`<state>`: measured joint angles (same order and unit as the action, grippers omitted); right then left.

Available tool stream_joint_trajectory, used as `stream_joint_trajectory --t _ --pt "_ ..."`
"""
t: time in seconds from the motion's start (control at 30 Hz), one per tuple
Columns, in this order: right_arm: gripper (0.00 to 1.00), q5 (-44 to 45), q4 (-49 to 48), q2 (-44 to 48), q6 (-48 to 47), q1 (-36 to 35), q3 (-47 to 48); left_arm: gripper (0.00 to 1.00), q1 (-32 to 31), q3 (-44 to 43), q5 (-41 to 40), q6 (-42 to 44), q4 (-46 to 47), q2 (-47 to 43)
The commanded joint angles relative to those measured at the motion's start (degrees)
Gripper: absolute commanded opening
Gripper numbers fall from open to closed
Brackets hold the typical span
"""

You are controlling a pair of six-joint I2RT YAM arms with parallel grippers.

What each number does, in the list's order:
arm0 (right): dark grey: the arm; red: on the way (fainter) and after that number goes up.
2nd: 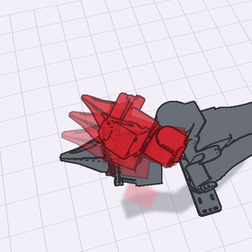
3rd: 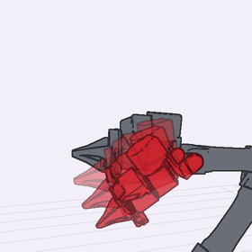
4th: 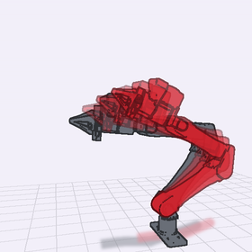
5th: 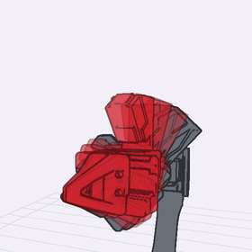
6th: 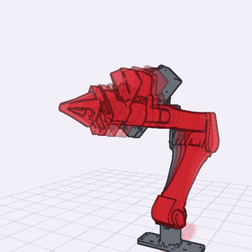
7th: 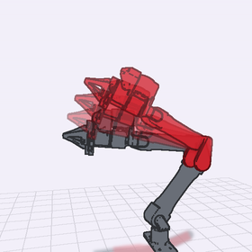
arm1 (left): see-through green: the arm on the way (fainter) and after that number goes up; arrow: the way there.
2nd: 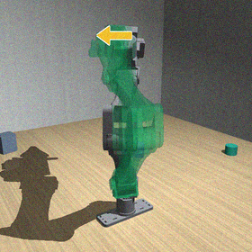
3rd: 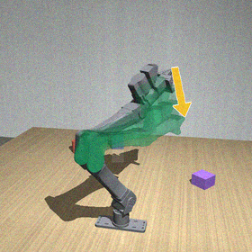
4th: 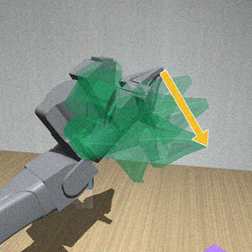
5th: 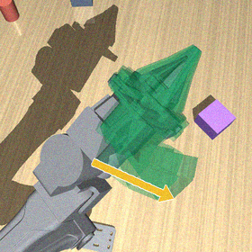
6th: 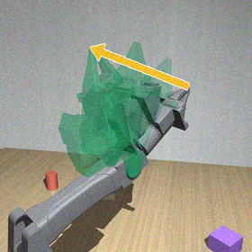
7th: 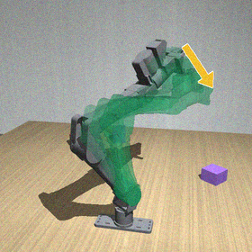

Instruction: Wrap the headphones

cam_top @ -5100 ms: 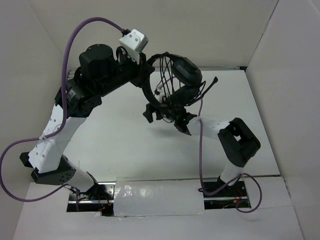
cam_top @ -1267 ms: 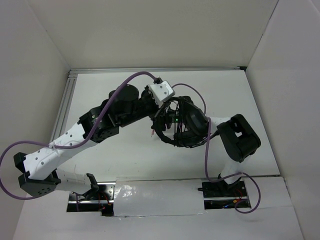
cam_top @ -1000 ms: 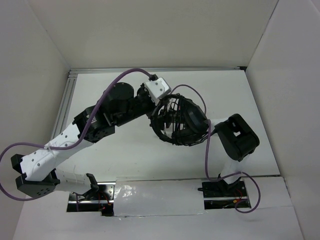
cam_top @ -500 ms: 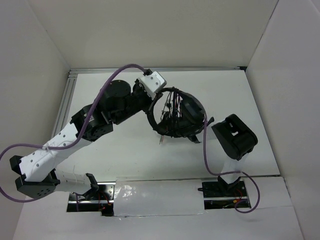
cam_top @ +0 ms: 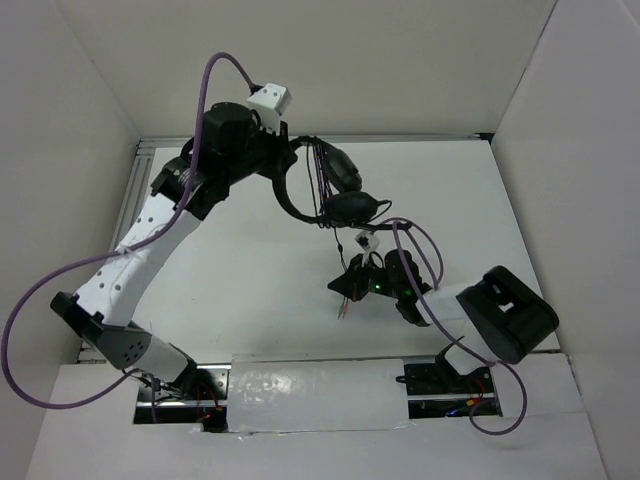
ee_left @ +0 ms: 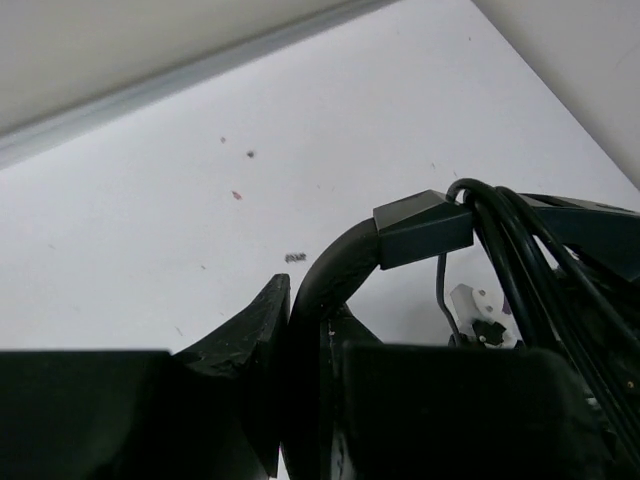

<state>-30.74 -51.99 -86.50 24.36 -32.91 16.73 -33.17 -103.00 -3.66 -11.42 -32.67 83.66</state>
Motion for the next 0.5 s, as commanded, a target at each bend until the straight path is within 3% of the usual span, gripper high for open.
stream_joint_trajectory --t 0.0,0.27,0.47 --pt "0.0 7.88 2.05 8.69 -1.33 -2.77 -1.7 0.0 8.19 -5.72 -8.74 -12.21 5.69 2.47" --pt "0.0 19.21 13.22 18.02 -0.72 -8.23 -1.18 0.0 11.54 -7.92 -11.73 -18.64 1.29 8.19" --pt "0.0 20.28 18.94 22.42 -0.54 -8.84 2.51 0.0 11.46 -2.56 -9.25 -18.11 5.07 5.64"
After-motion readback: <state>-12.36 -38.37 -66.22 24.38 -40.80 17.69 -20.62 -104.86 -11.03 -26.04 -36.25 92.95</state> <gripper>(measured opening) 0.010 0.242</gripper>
